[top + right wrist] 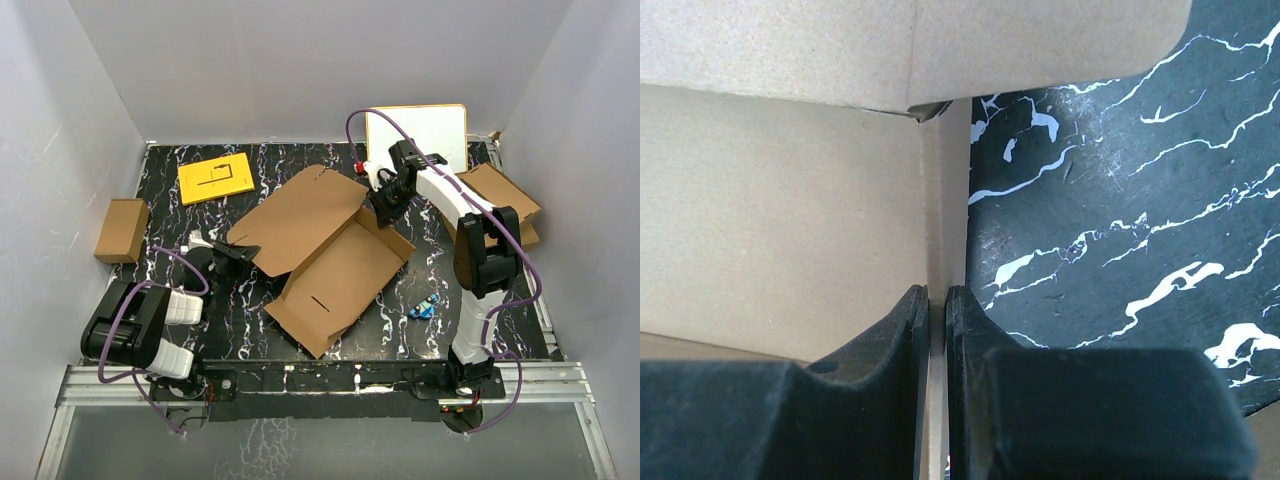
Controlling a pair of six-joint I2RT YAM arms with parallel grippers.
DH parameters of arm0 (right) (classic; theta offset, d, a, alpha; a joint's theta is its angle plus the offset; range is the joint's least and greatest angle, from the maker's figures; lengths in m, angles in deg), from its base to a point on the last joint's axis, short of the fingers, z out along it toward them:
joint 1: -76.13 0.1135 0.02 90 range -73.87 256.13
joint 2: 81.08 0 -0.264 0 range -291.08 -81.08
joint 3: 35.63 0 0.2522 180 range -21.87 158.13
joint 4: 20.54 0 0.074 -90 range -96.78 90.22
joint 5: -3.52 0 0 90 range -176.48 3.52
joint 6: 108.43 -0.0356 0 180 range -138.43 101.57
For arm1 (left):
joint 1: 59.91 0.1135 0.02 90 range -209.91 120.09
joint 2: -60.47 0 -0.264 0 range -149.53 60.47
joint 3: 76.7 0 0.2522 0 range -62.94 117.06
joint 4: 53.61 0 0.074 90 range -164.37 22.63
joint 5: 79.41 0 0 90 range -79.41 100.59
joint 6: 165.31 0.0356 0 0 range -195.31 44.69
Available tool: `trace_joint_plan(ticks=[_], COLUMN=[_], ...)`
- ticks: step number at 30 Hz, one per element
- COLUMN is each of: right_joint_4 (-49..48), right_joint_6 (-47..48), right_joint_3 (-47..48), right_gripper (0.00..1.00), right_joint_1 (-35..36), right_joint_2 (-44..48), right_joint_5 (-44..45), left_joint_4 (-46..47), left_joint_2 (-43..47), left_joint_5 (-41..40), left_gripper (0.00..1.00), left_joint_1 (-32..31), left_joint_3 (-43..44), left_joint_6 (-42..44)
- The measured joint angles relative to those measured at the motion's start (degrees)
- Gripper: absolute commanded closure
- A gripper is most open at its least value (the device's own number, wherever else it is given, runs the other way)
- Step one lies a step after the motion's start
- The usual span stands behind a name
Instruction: Fold the paper box
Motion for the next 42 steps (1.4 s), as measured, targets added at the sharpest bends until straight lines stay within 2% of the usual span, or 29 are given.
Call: trace_joint_plan(ticks=[2,8,16,24,27,31,35,42], right_joint_4=[0.0,-0.5,-4.7,-10.6,-12.4,-14.4,-16.1,-19.7], right_joint_6=[-0.1,-0.5,-1.5,-1.7,-1.6,-1.4,-1.5,-2.2], right_joint_3=[0.0,-0.4,-5.1,-10.0,-12.5,-15.6,-17.2,-20.1], right_gripper=[0.91,0.89,0.84,0.73,0.71,0.73,0.91,0.92], right_joint_1=[0.0,0.3,1.8,2.5,2.9,3.2,3.3,4.7], right_joint_2=[0.0,-0.1,-0.1,1.5,1.6,1.9,2.9,4.7], right_joint_5=[0.1,0.5,3.2,4.5,5.0,6.1,7.3,13.3], left_joint_4=[1.2,0.2,-3.4,-6.7,-7.7,-8.0,-8.0,-11.2], left_joint_2=[0.1,4.8,12.5,16.2,17.0,17.1,17.1,20.3], left_joint_5=[-0.5,-2.0,-3.7,-5.3,-5.7,-5.9,-5.9,-5.9], left_gripper=[1.00,1.00,1.00,1.00,1.00,1.00,1.00,1.00], left_joint_1=[-0.1,-0.6,-2.8,-4.3,-4.5,-4.7,-4.9,-5.4], left_joint_3=[0.0,0.1,0.3,0.4,0.4,0.4,0.4,0.5], left_joint_6=[0.0,2.3,9.6,13.7,14.7,15.3,15.6,17.2])
